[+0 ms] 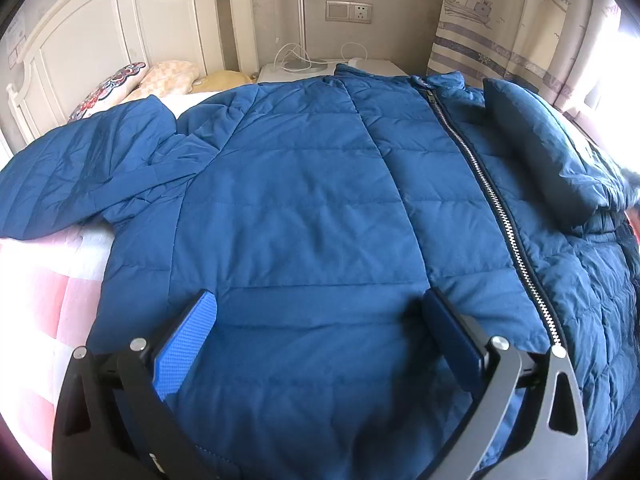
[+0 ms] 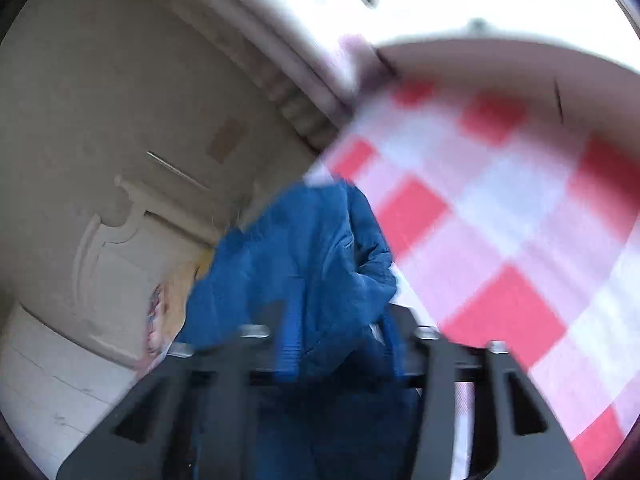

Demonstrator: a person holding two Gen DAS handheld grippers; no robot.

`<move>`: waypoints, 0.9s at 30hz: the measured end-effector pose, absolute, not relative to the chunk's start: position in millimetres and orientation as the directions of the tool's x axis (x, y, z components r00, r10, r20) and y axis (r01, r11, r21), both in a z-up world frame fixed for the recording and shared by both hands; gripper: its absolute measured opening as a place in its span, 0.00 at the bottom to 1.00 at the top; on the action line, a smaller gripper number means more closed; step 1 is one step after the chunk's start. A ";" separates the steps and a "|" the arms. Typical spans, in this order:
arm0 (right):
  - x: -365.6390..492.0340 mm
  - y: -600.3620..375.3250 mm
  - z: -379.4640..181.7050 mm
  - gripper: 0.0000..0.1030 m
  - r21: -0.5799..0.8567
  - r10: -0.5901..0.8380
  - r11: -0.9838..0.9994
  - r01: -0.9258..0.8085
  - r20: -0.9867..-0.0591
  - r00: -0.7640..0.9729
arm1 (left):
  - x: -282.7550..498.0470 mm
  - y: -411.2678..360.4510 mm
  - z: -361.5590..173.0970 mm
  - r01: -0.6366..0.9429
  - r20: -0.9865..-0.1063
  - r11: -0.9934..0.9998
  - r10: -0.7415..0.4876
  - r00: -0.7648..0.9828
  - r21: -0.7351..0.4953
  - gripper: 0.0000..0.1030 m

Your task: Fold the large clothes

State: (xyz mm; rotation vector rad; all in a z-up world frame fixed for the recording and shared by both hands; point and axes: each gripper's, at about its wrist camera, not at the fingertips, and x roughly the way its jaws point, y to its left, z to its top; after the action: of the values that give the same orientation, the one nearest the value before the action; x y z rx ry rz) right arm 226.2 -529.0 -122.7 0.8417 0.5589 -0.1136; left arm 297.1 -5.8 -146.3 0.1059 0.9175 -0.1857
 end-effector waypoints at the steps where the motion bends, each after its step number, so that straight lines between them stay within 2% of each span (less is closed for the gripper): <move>1: 228.7 -515.6 -105.7 0.33 0.630 0.091 0.724 0.281 -0.491 0.866 | 297.1 -5.6 -146.4 0.205 -0.797 0.979 -0.113 0.593 0.013 0.98; 6: 267.3 -390.1 -32.4 0.31 0.381 0.140 0.924 0.042 -0.437 0.888 | 297.1 -6.0 -146.2 0.205 -0.797 0.979 -0.114 0.593 0.012 0.98; 10: 305.9 -262.7 -25.5 0.35 0.222 0.319 0.946 -0.235 -0.525 0.789 | 296.6 -5.8 -145.7 0.206 -0.796 0.979 -0.121 0.593 0.005 0.98; 13: 309.7 -211.6 -33.8 0.64 0.276 0.479 0.877 -0.392 -0.563 0.674 | 295.8 -2.9 -145.0 0.208 -0.793 0.978 -0.137 0.594 -0.013 0.98; 14: 305.4 -203.7 -34.1 0.68 0.280 0.498 0.866 -0.414 -0.560 0.662 | 295.2 -1.6 -144.7 0.208 -0.792 0.978 -0.141 0.594 -0.018 0.98; 18: 277.9 -224.3 -25.1 0.68 0.188 0.403 0.914 -0.360 -0.522 0.751 | 295.1 -0.5 -144.6 0.208 -0.790 0.978 -0.149 0.594 -0.027 0.98; 21: 269.7 -287.8 -34.6 0.68 0.154 0.227 0.973 -0.172 -0.514 0.827 | 295.2 1.6 -143.9 0.209 -0.787 0.977 -0.161 0.595 -0.041 0.98; 23: 271.3 -337.1 -56.7 0.68 0.116 0.057 0.993 0.011 -0.568 0.821 | 294.6 6.7 -142.4 0.212 -0.779 0.974 -0.194 0.596 -0.080 0.98; 25: 274.0 -368.2 -78.4 0.68 0.121 -0.007 0.987 0.108 -0.635 0.773 | 292.4 18.1 -138.1 0.225 -0.754 0.958 -0.279 0.594 -0.178 0.98; 27: 271.4 -391.3 -106.3 0.68 0.118 -0.049 0.976 0.183 -0.697 0.715 | 296.0 35.0 -134.0 0.245 -0.699 0.895 -0.444 0.561 -0.372 0.98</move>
State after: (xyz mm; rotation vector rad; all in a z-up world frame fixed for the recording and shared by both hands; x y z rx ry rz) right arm 271.4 -391.3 -106.3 0.1839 0.7644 -0.1291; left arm 296.0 35.0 -134.0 -0.2440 0.8883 -0.4103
